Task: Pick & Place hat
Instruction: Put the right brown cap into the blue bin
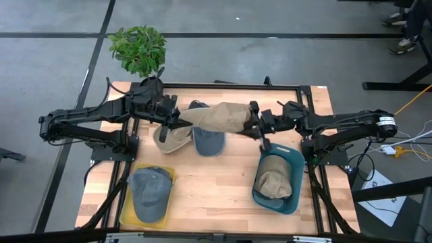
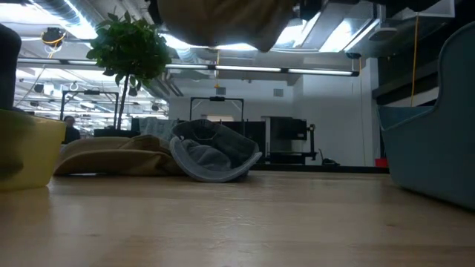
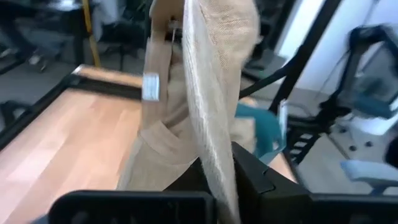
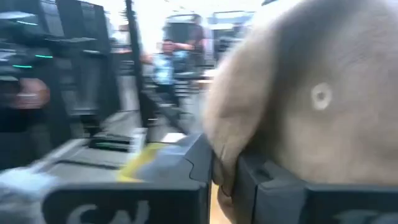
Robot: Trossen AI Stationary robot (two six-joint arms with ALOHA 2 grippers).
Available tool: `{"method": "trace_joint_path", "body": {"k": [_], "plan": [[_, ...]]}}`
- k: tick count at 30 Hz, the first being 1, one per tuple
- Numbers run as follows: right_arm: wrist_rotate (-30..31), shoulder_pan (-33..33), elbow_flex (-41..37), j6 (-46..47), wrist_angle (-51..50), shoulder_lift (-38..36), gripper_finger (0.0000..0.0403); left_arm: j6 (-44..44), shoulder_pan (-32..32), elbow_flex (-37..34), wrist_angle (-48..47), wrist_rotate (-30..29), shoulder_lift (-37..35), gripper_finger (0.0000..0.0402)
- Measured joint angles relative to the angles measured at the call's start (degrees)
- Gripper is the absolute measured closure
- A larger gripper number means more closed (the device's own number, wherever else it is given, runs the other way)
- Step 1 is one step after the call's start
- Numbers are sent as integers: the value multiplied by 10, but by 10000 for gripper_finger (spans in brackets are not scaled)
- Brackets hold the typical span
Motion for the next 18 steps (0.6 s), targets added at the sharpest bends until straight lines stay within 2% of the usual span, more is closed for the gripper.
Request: {"method": "trace_joint_path", "body": {"k": [3,9,12,18], "plan": [[-49,1,0,24,-5,-15,373,0,0,0,16,14,-4,384],[-61,6,0,38,-22,-15,373,-2,-11,-1,74,29,0,372],[-78,6,0,44,-25,-12,373,17,-18,-1,75,21,0,345],[-111,10,0,69,-25,-14,373,35,-18,-1,79,23,-2,265]]}}
